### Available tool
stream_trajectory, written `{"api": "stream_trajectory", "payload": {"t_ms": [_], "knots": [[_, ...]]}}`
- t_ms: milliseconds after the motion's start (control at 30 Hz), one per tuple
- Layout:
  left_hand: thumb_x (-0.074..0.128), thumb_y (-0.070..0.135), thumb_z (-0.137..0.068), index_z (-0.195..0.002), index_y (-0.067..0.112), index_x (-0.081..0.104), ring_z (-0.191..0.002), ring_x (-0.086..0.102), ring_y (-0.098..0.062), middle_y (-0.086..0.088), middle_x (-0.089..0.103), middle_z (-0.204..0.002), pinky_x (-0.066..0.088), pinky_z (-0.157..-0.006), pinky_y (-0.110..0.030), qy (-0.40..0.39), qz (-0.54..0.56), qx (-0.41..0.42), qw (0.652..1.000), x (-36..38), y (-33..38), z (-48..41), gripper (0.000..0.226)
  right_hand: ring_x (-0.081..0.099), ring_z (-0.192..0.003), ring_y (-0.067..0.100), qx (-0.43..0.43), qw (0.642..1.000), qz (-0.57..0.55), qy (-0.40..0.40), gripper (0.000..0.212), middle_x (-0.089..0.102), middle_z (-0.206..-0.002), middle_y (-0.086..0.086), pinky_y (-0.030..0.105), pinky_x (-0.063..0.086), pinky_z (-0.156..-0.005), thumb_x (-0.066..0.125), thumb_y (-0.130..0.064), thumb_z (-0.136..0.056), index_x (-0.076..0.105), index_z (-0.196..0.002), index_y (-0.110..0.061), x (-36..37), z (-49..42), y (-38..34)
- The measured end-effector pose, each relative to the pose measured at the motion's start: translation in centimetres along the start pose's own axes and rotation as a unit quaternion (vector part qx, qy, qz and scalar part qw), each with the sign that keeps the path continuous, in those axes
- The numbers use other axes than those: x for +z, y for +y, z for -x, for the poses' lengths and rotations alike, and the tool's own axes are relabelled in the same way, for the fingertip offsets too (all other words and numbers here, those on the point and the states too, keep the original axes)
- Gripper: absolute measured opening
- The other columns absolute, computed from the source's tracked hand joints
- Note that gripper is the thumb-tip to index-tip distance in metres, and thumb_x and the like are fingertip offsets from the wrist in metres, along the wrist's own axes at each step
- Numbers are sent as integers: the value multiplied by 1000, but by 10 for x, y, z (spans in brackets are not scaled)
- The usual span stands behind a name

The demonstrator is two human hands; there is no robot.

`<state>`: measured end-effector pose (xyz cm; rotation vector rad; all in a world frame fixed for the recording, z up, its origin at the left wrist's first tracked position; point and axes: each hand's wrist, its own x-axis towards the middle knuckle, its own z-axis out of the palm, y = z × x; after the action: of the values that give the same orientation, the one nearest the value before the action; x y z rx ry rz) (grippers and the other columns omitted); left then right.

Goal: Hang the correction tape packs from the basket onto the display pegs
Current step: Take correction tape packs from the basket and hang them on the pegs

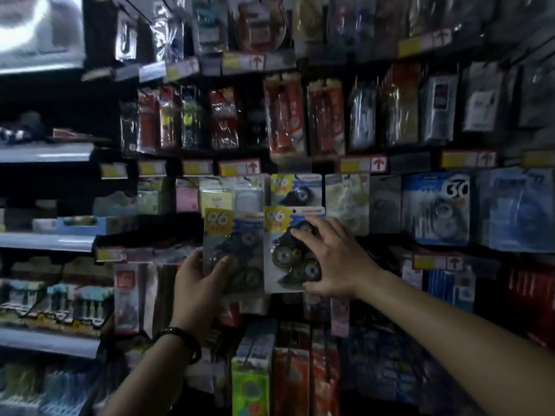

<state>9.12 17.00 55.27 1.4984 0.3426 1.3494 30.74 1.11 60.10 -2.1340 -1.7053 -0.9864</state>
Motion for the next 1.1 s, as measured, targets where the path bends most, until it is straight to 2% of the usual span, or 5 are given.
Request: {"api": "stream_trajectory", "payload": {"t_ms": [267, 467, 800, 933, 1100], "knots": [[72, 17, -97, -117, 26, 67, -97, 78, -18, -5, 78, -109, 63, -68, -27, 12, 41, 31, 999, -2, -8, -45, 22, 17, -152, 39, 31, 995, 95, 5, 113, 21, -166, 18, 57, 36, -119, 83, -59, -68, 32, -162, -21, 4, -62, 14], [77, 19, -94, -118, 27, 73, -102, 78, -24, -2, 81, -107, 62, -91, -57, -1, 28, 37, 999, 4, -24, -63, 25, 20, -152, 44, 58, 990, 125, 38, 113, 17, -168, 22, 60, 34, -119, 86, -53, -71, 30, -163, -18, 12, -91, 28], [74, 12, -95, -113, 23, 74, -96, 79, -22, -2, 82, -103, 64, -76, -35, -29, 59, 32, 997, 26, -36, -69, 21, 11, -155, 36, 70, 981, 178, -15, 113, 7, -171, 16, 53, 27, -122, 76, -61, -77, 15, -166, -27, 18, -109, 38], [75, 17, -95, -116, 26, 74, -100, 78, -26, -5, 81, -107, 65, -84, -52, -41, 74, 3, 996, 33, -38, -71, 22, 15, -154, 38, 77, 982, 171, -17, 112, 7, -171, 18, 53, 29, -121, 77, -60, -78, 17, -165, -26, 20, -112, 35], [73, 19, -97, -119, 27, 73, -106, 77, -29, -5, 80, -113, 64, -85, -55, -45, 102, -34, 993, 37, -40, -74, 24, 36, -146, 39, 45, 991, 56, 114, 67, 34, -162, 20, 58, 40, -113, 63, -28, -87, 48, -150, -12, 18, -92, 28]]}}
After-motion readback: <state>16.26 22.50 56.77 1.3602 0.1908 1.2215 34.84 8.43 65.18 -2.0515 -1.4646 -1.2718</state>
